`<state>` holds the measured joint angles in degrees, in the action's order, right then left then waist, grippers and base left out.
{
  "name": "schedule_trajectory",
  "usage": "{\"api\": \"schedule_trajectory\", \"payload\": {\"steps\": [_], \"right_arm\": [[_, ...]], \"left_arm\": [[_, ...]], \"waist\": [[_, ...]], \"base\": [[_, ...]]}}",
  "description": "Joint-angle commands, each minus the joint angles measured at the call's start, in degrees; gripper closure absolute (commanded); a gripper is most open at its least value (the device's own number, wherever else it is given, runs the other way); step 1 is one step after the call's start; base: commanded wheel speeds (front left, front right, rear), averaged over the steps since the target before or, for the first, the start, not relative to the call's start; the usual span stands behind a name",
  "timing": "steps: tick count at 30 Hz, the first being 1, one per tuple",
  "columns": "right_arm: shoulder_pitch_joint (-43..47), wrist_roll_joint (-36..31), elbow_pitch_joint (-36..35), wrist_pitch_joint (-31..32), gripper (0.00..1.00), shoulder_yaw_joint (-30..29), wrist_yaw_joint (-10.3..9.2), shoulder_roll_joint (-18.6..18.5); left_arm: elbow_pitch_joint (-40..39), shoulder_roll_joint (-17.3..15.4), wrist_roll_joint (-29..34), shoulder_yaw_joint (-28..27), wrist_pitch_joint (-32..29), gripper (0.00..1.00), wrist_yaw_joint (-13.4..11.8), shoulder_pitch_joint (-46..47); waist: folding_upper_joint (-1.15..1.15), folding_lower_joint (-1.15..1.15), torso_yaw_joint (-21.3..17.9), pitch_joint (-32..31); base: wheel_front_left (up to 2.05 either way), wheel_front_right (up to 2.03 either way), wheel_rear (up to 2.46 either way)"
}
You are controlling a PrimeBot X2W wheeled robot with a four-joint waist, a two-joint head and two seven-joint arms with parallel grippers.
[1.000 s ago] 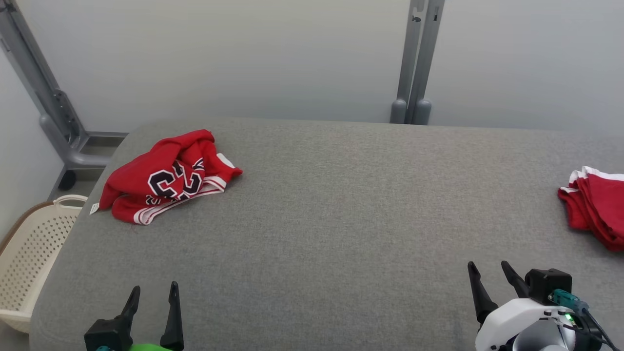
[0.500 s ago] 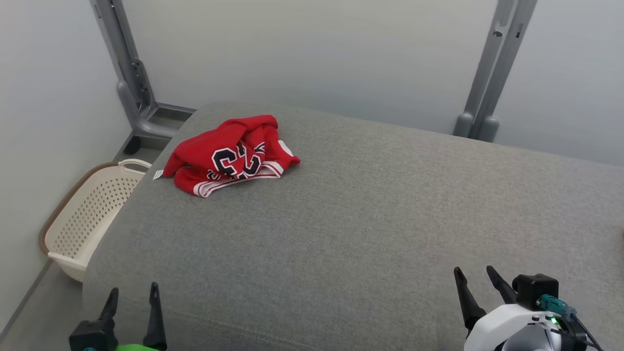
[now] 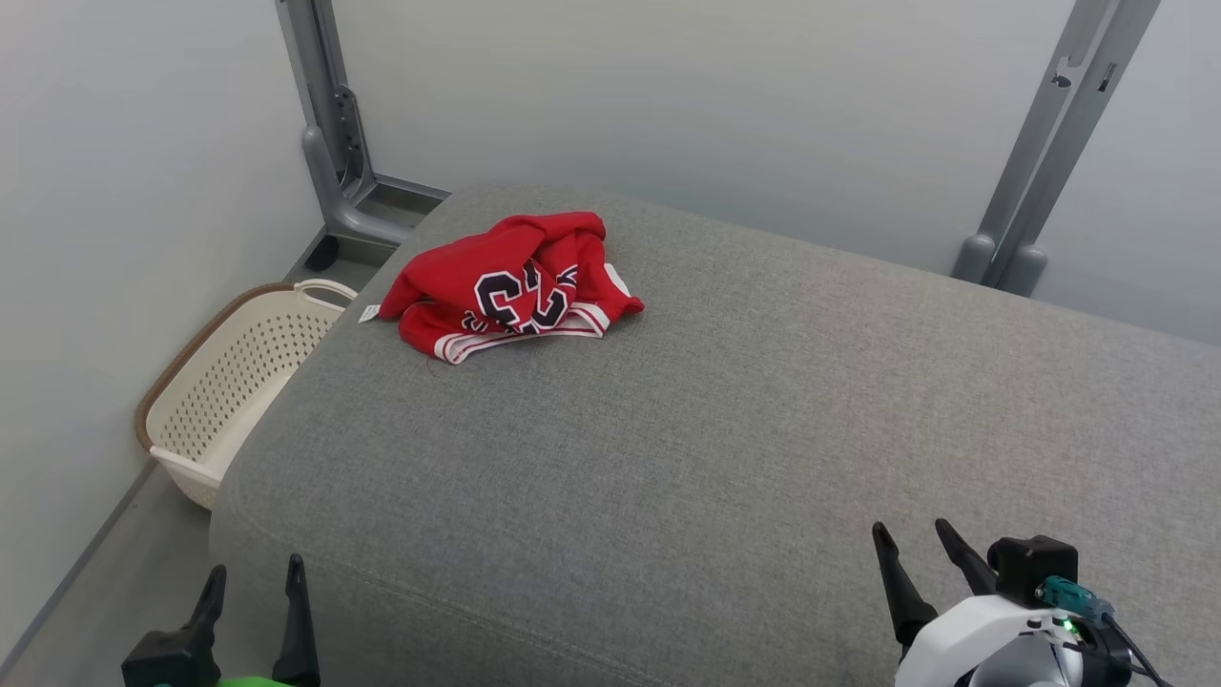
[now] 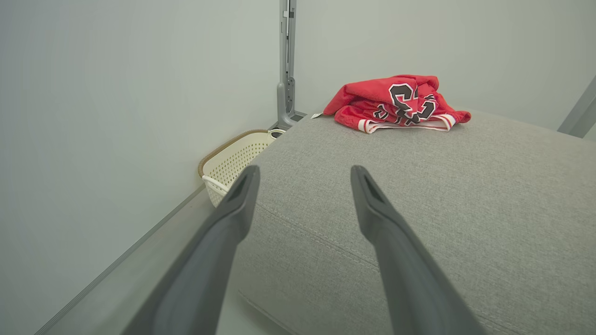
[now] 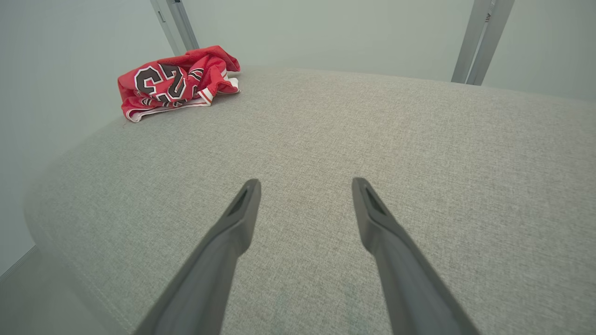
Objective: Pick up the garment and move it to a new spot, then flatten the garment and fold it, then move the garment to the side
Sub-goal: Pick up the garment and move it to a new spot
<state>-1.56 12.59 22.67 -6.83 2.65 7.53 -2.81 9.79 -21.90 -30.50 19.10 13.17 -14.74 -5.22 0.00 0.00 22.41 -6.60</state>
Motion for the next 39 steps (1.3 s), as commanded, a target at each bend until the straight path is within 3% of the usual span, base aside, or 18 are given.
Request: {"api": "schedule_trajectory", "payload": {"steps": [1, 6, 10, 18, 27, 31, 39], "right_arm": [[-0.3, -0.1, 0.0, -0.2, 0.00, 0.1, -0.08, -0.2], [0.1, -1.2, -0.7, 0.4, 0.00, 0.0, -0.08, -0.2], [1.0, -2.5, -3.0, 1.2, 0.00, -0.3, -0.08, -0.2], [1.8, -5.1, -9.4, 4.1, 0.00, 0.8, -0.08, -0.2], [-3.2, -9.9, -19.0, 7.1, 0.00, 5.9, -0.08, -0.2], [-7.3, -12.0, -21.0, 8.3, 0.00, 9.7, -0.08, -0.2], [-10.6, -13.4, -23.0, 9.9, 0.00, 14.0, -0.08, -0.2]], "left_arm": [[0.8, -0.2, -0.7, -0.7, 0.6, 0.00, 1.1, 1.3], [3.3, 0.1, -0.3, 0.9, -0.2, 0.00, 3.6, 3.8], [7.3, -0.1, 0.6, 3.9, -5.5, 0.00, 5.3, 8.3], [16.8, 2.6, 0.1, 6.9, -13.6, 0.00, 8.9, 21.1], [29.4, 5.6, -1.0, 6.7, -18.0, 0.00, 12.6, 39.8], [34.3, 5.3, -1.4, 6.3, -20.5, 0.00, 14.0, 47.8], [41.8, 4.5, -2.4, 5.6, -27.5, 0.00, 14.3, 59.7]], "waist": [[0.00, 0.00, 0.0, 0.0], [0.00, 0.00, -0.2, 0.1], [0.00, 0.00, -0.7, 1.0], [0.00, 0.00, -2.1, 4.1], [0.00, 0.00, -8.7, 15.2], [0.00, 0.00, -12.7, 21.3], [0.00, 0.00, -17.0, 29.6]], "base": [[0.00, 0.00, 0.00], [0.00, 0.00, 0.00], [0.00, 0.00, 0.00], [0.00, 0.00, 0.00], [0.00, 0.00, 0.00], [0.00, 0.00, 0.00], [0.00, 0.00, 0.00]]}}
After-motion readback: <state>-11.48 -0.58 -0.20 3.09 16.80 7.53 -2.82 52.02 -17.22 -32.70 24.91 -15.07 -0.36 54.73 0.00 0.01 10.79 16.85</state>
